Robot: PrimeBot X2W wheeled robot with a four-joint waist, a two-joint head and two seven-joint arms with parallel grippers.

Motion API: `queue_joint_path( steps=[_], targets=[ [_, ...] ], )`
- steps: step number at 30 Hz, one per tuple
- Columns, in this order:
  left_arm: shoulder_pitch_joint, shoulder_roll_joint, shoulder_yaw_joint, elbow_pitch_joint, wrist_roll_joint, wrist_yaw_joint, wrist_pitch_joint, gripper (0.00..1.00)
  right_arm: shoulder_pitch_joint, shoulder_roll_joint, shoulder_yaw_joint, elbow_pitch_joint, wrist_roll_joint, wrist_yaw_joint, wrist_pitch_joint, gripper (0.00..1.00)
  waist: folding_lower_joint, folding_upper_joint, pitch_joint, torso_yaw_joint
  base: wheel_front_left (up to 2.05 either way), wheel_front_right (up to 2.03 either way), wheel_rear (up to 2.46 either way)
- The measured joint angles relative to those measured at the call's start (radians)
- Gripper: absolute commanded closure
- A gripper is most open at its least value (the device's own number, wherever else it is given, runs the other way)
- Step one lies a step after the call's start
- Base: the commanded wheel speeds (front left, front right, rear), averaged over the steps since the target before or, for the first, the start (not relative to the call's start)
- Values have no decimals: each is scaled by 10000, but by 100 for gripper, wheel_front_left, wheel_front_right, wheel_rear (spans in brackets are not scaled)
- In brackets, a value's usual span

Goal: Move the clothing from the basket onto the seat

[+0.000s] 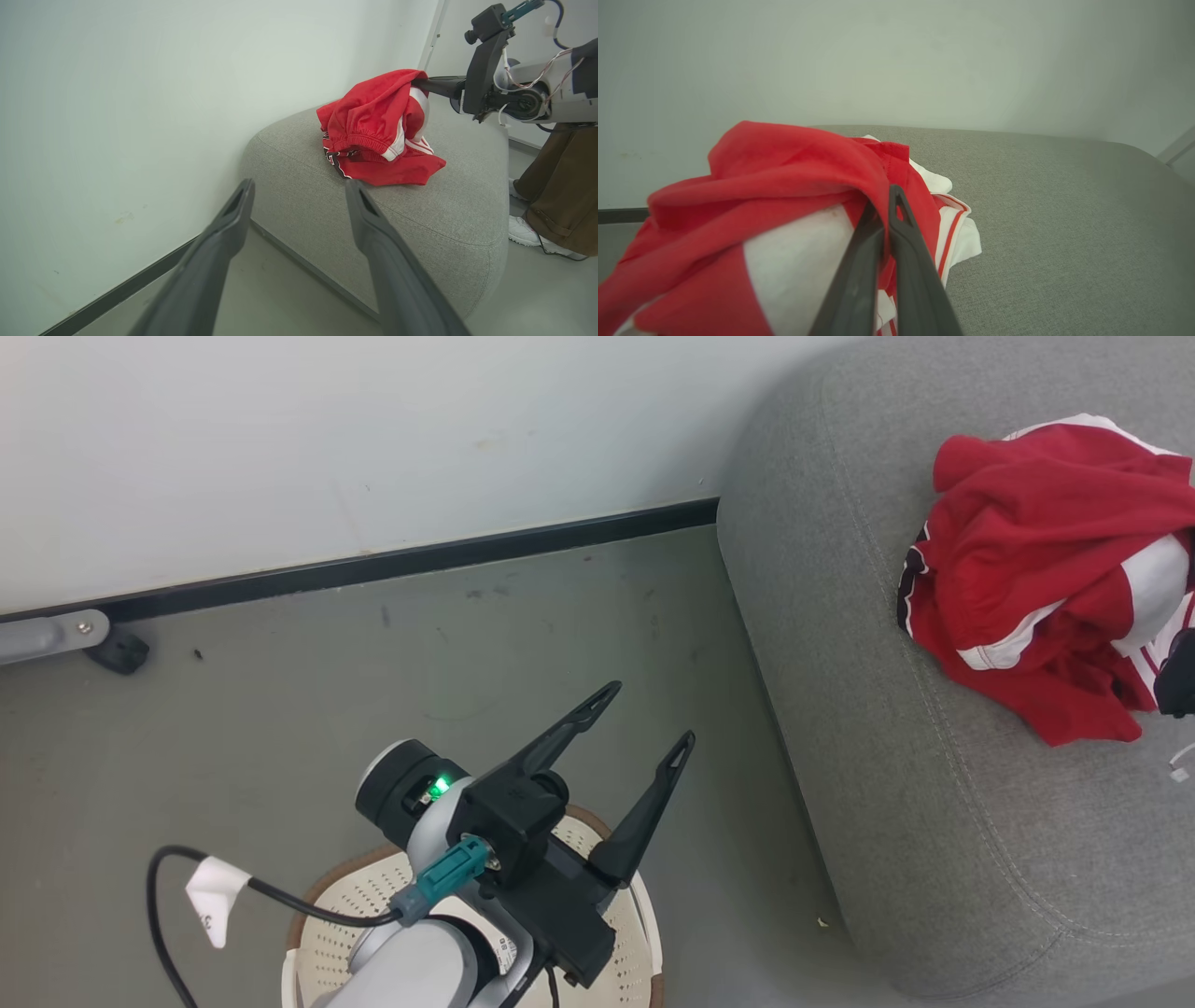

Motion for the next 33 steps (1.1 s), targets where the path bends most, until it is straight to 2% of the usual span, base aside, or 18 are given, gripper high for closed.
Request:
queue_joint_path(
  steps=[4,5,6,7,8,23,33],
  targets=[
    [14,102,90,-63,2,10,2,0,95,182,-88,245,100,0,0,100,-1,0,41,-83,0,0,0],
    [12,92,86,-63,2,10,13,0,97,215,-102,265,104,2,0,93,0,0,54,-107,0,0,0],
    [13,86,79,-65,2,10,13,0,97,226,-132,276,107,4,0,72,0,0,65,-127,0,0,0],
    [17,100,96,-73,2,13,15,0,95,245,-163,282,111,10,0,38,0,0,73,-150,0,0,0],
    [21,115,127,-82,6,25,15,0,93,280,-190,278,117,38,0,0,0,0,81,-179,0,0,0],
    [19,111,215,-23,17,115,25,0,174,326,-378,-109,196,163,0,0,-1,-1,47,-653,0,0,0],
    [71,153,470,151,-40,278,-132,0,1569,393,-568,-819,81,221,0,0,-1,-2,-202,-1005,0,0,0]
  ],
)
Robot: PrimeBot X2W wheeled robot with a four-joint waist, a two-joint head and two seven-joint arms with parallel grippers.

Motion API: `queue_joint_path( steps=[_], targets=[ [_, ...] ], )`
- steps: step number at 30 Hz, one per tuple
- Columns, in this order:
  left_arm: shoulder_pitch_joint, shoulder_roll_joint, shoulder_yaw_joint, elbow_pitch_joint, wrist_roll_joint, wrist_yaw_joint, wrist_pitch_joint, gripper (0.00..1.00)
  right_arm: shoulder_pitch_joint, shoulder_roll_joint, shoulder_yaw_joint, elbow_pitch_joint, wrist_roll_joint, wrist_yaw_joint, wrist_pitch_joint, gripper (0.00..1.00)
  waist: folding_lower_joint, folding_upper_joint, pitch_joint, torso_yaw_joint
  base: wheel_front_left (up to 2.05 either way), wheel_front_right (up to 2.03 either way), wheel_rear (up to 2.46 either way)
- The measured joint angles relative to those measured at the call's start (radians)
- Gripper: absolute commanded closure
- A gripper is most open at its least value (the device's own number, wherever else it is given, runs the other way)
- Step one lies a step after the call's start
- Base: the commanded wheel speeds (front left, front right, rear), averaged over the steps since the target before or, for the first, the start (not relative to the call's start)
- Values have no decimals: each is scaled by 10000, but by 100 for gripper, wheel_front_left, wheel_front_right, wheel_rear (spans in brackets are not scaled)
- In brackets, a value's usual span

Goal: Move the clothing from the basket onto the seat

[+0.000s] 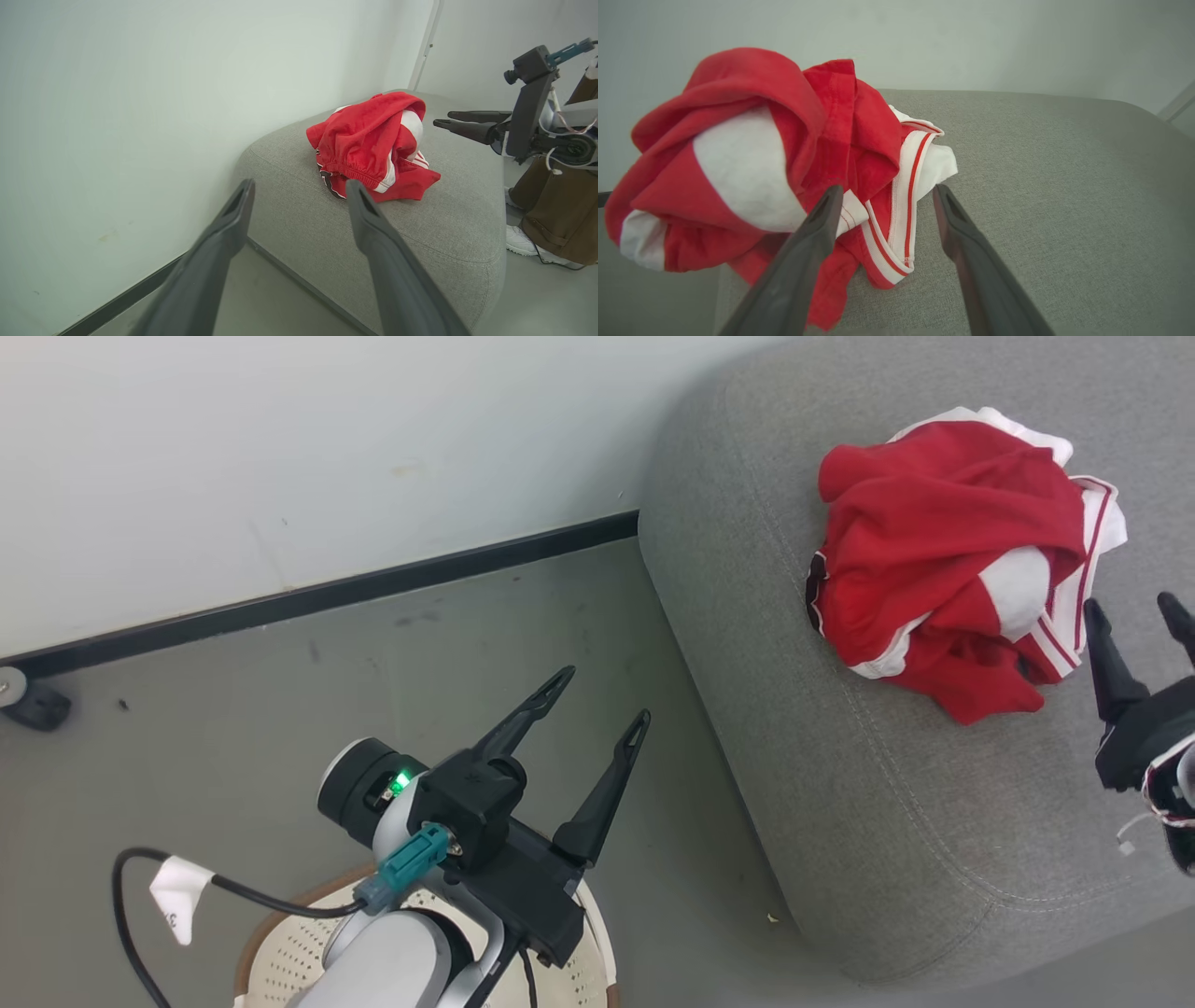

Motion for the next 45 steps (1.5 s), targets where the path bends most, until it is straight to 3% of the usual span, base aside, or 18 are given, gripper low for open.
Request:
queue_joint_path(
  steps=[20,34,45],
  targets=[
    [623,-8,759,779,-529,301,-752,0,1437,-165,-462,-2523,-637,-161,0,0,-1,0,-935,74,0,0,0],
    [1657,211,1831,1482,-1051,895,-1417,0,1866,541,-468,-3582,-1026,-353,0,0,-1,0,-1800,854,0,0,0],
    [2730,360,2652,1829,-1415,1292,-1952,0,2788,1003,-347,-4151,-1336,-792,0,0,-1,-1,-2634,1481,0,0,0]
  ],
)
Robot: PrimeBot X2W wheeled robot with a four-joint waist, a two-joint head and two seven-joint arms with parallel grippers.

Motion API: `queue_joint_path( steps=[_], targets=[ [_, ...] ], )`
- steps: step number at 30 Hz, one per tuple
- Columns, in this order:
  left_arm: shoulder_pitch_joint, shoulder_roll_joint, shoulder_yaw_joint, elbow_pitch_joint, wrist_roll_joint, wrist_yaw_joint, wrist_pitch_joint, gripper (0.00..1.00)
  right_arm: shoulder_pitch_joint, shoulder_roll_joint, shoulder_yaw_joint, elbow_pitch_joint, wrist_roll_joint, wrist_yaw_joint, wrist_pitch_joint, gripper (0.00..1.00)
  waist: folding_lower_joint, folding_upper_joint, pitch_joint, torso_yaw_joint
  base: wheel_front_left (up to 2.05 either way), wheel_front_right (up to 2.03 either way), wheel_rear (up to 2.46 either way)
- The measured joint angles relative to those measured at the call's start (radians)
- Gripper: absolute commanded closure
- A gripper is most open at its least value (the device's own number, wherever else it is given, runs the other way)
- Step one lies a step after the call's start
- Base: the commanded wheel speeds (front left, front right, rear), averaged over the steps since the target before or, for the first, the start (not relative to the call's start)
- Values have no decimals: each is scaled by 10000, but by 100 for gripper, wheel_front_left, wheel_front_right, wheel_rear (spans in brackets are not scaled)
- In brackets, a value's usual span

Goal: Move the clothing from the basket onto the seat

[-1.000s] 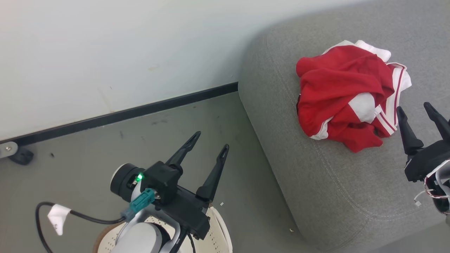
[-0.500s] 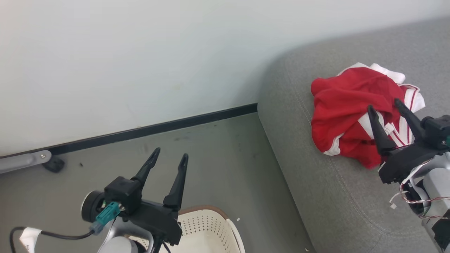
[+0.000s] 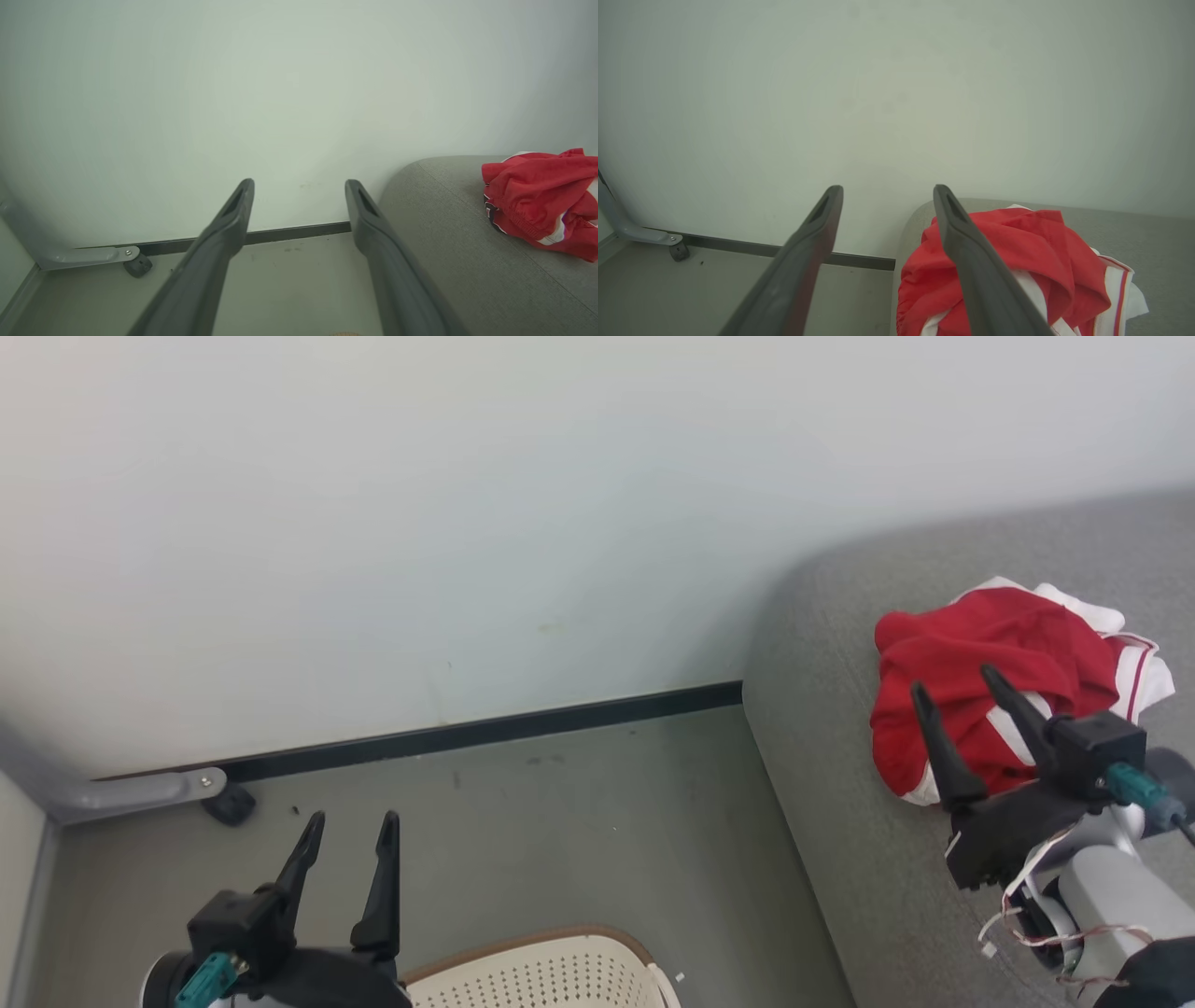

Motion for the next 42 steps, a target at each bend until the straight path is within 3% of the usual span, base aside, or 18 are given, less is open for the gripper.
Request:
queue_joint_path(
  steps=[19,42],
  targets=[
    [1518,69,1047,-128,21,387,-458,0,2087,558,0,-1413,-215,-867,0,0,0,1,-1010,587,0,0,0],
    [2382,-140,1708,-119,564,474,-554,0,3928,832,-539,-2696,-357,-1354,0,0,2,1,-1162,477,0,0,0]
  ],
)
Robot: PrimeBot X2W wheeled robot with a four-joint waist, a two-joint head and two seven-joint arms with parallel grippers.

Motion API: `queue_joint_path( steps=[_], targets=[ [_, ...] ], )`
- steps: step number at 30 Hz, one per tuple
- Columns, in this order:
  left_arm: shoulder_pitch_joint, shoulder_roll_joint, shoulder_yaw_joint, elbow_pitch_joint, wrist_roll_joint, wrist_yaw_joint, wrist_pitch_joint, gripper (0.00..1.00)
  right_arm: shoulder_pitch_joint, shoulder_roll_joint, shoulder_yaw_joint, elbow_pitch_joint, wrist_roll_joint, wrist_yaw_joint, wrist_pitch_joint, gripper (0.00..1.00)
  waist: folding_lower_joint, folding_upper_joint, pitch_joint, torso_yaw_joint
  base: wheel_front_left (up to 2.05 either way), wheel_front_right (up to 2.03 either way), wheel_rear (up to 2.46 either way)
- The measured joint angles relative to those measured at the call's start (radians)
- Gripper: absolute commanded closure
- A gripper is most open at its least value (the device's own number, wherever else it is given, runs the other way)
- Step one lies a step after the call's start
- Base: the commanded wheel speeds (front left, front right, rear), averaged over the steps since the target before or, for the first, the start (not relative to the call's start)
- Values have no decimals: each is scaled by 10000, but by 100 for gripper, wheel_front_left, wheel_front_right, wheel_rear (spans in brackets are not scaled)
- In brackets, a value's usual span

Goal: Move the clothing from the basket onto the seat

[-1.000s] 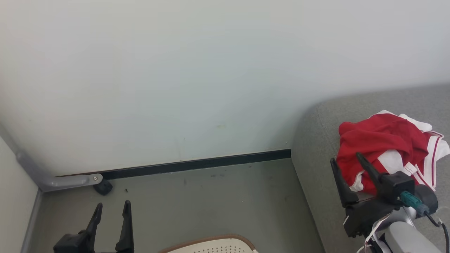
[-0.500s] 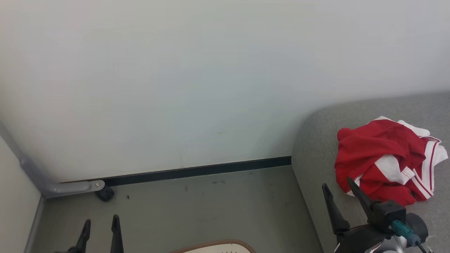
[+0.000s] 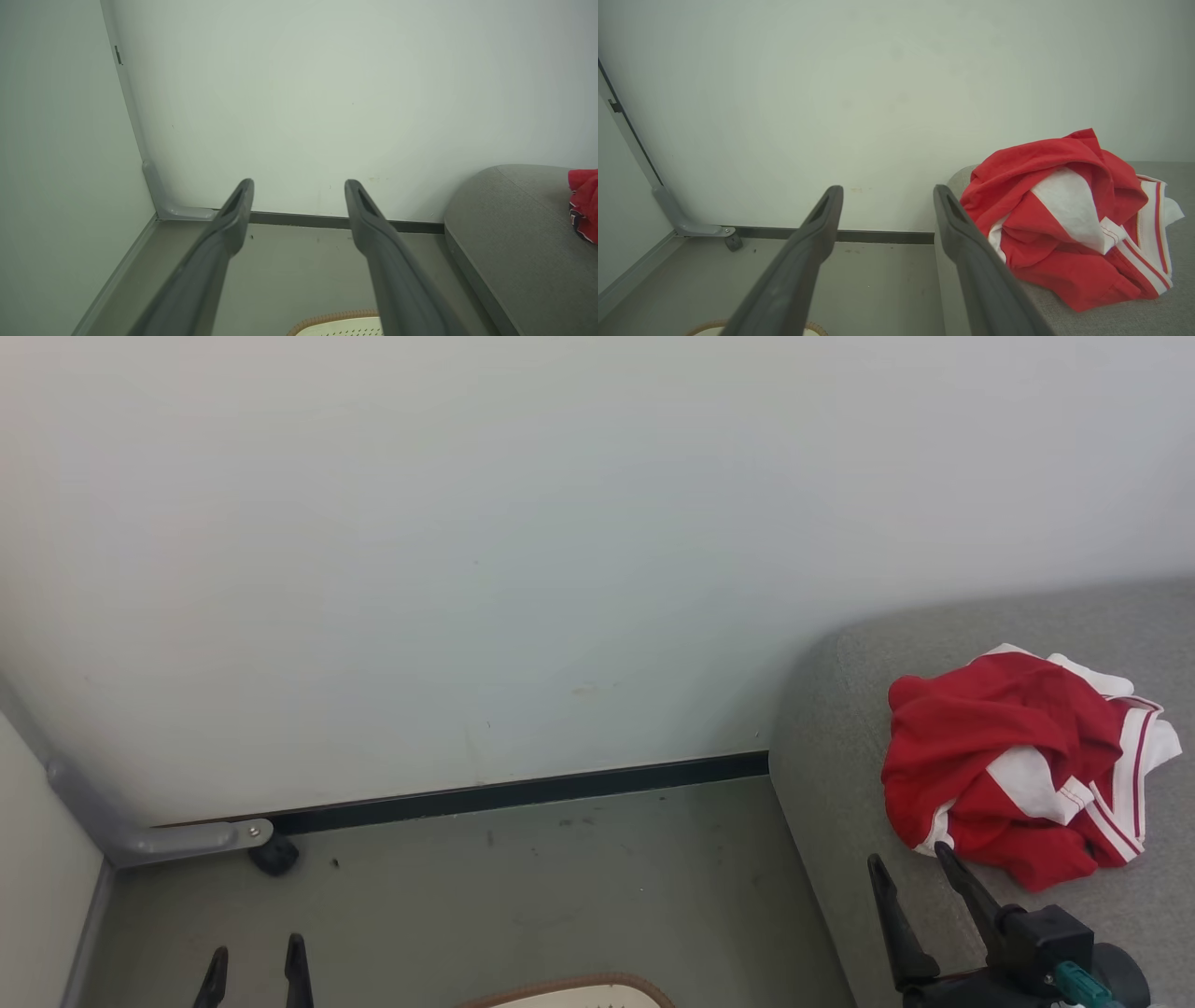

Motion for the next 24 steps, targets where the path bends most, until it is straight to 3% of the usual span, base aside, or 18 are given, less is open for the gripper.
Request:
queue_joint_path(
  steps=[24],
  targets=[
    [200,-190,522,4,351,2,17,0,269,138,-441,-481,-199,-117,0,0,0,0,147,-5,0,0,0]
  ],
)
